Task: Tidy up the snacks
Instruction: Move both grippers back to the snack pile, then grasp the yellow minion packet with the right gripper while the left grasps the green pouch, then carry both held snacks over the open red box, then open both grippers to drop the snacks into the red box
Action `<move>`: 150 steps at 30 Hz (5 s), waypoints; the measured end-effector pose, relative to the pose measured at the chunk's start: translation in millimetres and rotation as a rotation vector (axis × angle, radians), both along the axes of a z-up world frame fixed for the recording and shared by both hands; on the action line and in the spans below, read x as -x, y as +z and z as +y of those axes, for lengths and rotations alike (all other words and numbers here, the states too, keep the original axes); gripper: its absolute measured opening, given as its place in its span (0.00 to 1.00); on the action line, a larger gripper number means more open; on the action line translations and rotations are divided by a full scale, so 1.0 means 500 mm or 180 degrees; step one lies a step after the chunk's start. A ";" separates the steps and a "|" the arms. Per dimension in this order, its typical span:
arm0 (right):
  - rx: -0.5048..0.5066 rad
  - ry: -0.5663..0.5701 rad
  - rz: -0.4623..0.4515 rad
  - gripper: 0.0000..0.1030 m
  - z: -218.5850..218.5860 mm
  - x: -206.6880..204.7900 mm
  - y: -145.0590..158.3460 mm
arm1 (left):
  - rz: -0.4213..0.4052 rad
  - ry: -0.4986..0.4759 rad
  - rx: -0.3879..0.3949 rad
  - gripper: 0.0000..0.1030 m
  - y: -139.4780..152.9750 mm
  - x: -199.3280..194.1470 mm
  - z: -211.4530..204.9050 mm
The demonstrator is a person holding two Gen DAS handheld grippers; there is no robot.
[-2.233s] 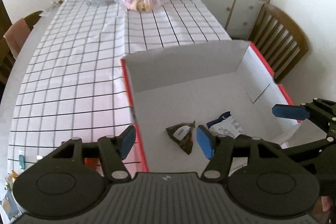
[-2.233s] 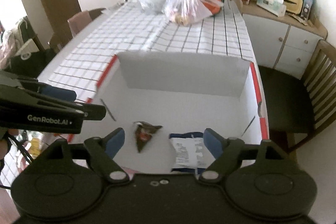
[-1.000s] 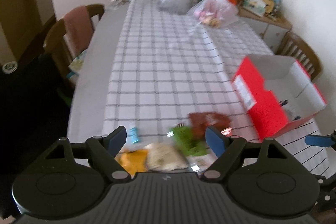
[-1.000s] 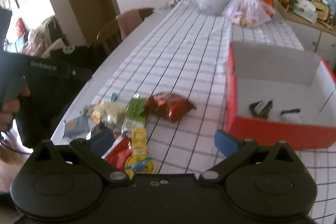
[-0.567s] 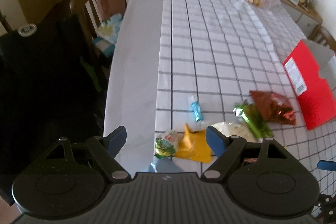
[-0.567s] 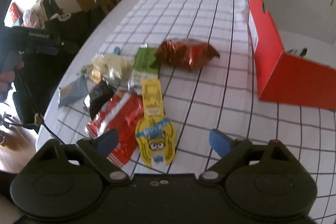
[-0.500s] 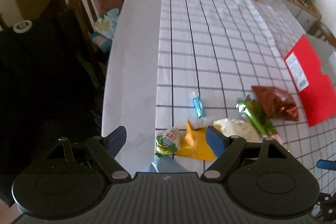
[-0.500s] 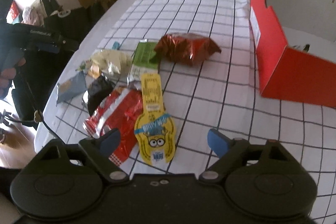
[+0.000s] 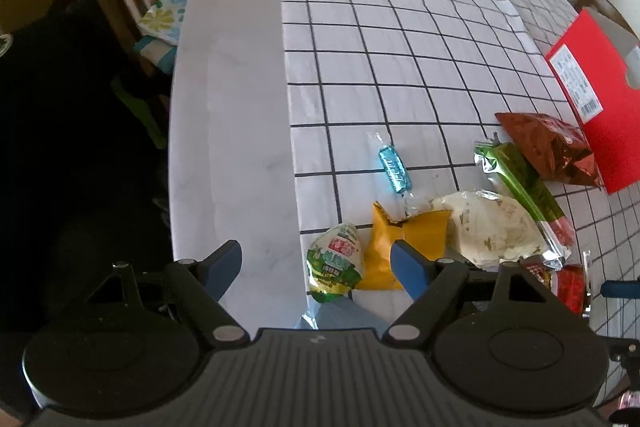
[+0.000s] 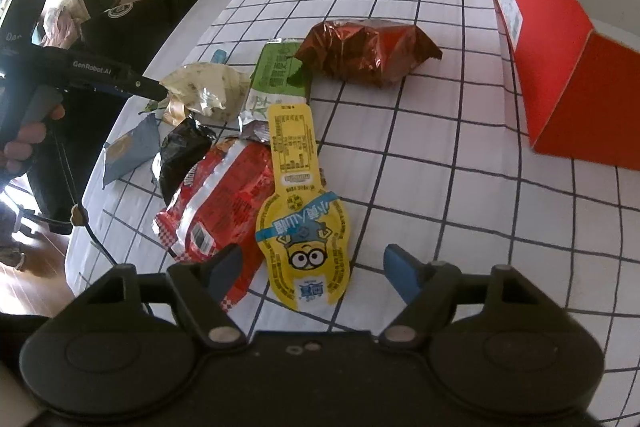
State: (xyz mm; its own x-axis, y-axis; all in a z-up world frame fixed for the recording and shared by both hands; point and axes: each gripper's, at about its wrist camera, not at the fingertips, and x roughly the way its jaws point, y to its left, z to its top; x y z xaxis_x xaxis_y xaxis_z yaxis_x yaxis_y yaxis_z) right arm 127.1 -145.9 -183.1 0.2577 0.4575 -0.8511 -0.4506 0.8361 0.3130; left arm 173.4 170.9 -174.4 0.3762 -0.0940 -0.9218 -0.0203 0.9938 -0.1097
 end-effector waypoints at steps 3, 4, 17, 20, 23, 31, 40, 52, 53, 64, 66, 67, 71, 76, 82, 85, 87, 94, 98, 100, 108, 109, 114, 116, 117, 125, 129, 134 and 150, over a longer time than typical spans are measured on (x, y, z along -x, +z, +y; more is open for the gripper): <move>-0.0027 -0.0005 0.0017 0.73 0.003 -0.003 -0.003 | 0.0040 -0.0123 0.0054 0.72 -0.009 -0.003 0.001; -0.0033 -0.0009 0.0023 0.73 0.003 -0.003 -0.004 | 0.0055 -0.0173 0.0081 0.71 -0.012 -0.003 0.001; -0.0102 -0.0025 0.0011 0.63 0.017 -0.010 -0.009 | -0.0038 -0.0148 0.0109 0.48 -0.022 -0.001 0.011; -0.0117 -0.0015 -0.0007 0.58 0.019 -0.007 -0.010 | -0.0085 -0.0205 -0.0061 0.41 -0.022 0.010 -0.003; -0.0167 -0.0035 0.0001 0.52 0.017 -0.006 -0.011 | -0.0165 -0.0319 -0.0234 0.37 -0.025 0.023 -0.027; -0.0150 -0.0095 -0.0069 0.50 0.015 0.006 -0.007 | -0.0248 -0.0303 -0.0311 0.29 -0.029 0.028 -0.034; -0.0170 -0.0324 -0.0163 0.50 -0.020 0.014 0.019 | -0.0280 -0.0096 -0.0231 0.27 -0.028 0.032 -0.026; -0.0249 -0.0541 -0.0415 0.50 -0.063 0.022 0.085 | -0.0465 0.0077 0.0034 0.27 0.036 0.066 -0.021; -0.0258 -0.0558 -0.0439 0.50 -0.067 0.021 0.091 | -0.0488 0.0080 0.0035 0.27 0.044 0.068 -0.023; -0.0331 -0.0706 -0.0766 0.50 -0.121 0.007 0.176 | -0.0822 0.0016 0.0113 0.27 0.167 0.085 -0.095; -0.0325 -0.0729 -0.0816 0.50 -0.133 0.003 0.190 | -0.0885 -0.0020 0.0120 0.27 0.188 0.084 -0.117; -0.0325 -0.0735 -0.0842 0.50 -0.140 0.002 0.196 | -0.0921 -0.0035 0.0117 0.27 0.200 0.084 -0.130; -0.0348 -0.0761 -0.0924 0.50 -0.168 -0.004 0.217 | -0.1016 -0.0086 0.0150 0.27 0.236 0.079 -0.179; -0.0366 -0.0790 -0.0988 0.50 -0.204 -0.017 0.233 | -0.1093 -0.0188 0.0151 0.27 0.269 0.062 -0.258; -0.0359 -0.0815 -0.1071 0.50 -0.260 -0.049 0.250 | -0.1142 -0.0311 0.0215 0.27 0.294 0.030 -0.359; -0.0349 -0.0850 -0.1108 0.50 -0.293 -0.069 0.258 | -0.1146 -0.0363 0.0224 0.27 0.301 0.009 -0.418; -0.0322 -0.0868 -0.1122 0.50 -0.314 -0.085 0.260 | -0.1141 -0.0377 0.0225 0.27 0.303 -0.003 -0.451; -0.0264 -0.0909 -0.1056 0.50 -0.379 -0.144 0.253 | -0.1072 -0.0404 0.0231 0.27 0.300 -0.060 -0.571; -0.0224 -0.0900 -0.0992 0.50 -0.412 -0.175 0.240 | -0.0986 -0.0392 0.0236 0.27 0.290 -0.095 -0.633; -0.0182 -0.0897 -0.0963 0.50 -0.429 -0.194 0.233 | -0.0937 -0.0393 0.0236 0.27 0.282 -0.110 -0.661; 0.0037 -0.0840 -0.0822 0.50 -0.486 -0.274 0.201 | -0.0771 -0.0307 0.0181 0.27 0.253 -0.178 -0.757; 0.0062 -0.0823 -0.0796 0.50 -0.491 -0.285 0.195 | -0.0739 -0.0292 0.0184 0.27 0.248 -0.189 -0.767; 0.0198 -0.0751 -0.0632 0.50 -0.507 -0.336 0.156 | -0.0580 -0.0251 0.0098 0.27 0.217 -0.235 -0.810; 0.0281 -0.0703 -0.0598 0.50 -0.508 -0.353 0.139 | -0.0505 -0.0240 0.0054 0.27 0.202 -0.254 -0.823; 0.0332 -0.0679 -0.0583 0.50 -0.506 -0.361 0.131 | -0.0475 -0.0226 0.0040 0.27 0.194 -0.262 -0.827; 0.0583 -0.0348 -0.0413 0.50 -0.477 -0.398 0.080 | -0.0105 -0.0167 0.0002 0.27 0.130 -0.323 -0.844; 0.0643 -0.0262 -0.0360 0.50 -0.464 -0.406 0.062 | 0.0020 -0.0153 -0.0041 0.27 0.109 -0.340 -0.852; 0.0659 -0.0222 -0.0288 0.50 -0.460 -0.414 0.045 | 0.0173 -0.0147 -0.0044 0.28 0.087 -0.353 -0.858; 0.0627 -0.0257 -0.0299 0.56 -0.463 -0.413 0.035 | 0.0326 -0.0111 -0.0037 0.32 0.068 -0.366 -0.871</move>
State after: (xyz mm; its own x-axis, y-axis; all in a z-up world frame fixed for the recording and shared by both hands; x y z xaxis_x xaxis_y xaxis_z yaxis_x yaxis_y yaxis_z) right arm 333.6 -377.5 -165.7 0.3692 0.2595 -0.8924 -0.3991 0.9114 0.0999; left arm 356.4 -264.3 -140.3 0.2765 -0.0946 -0.9563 0.0036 0.9952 -0.0974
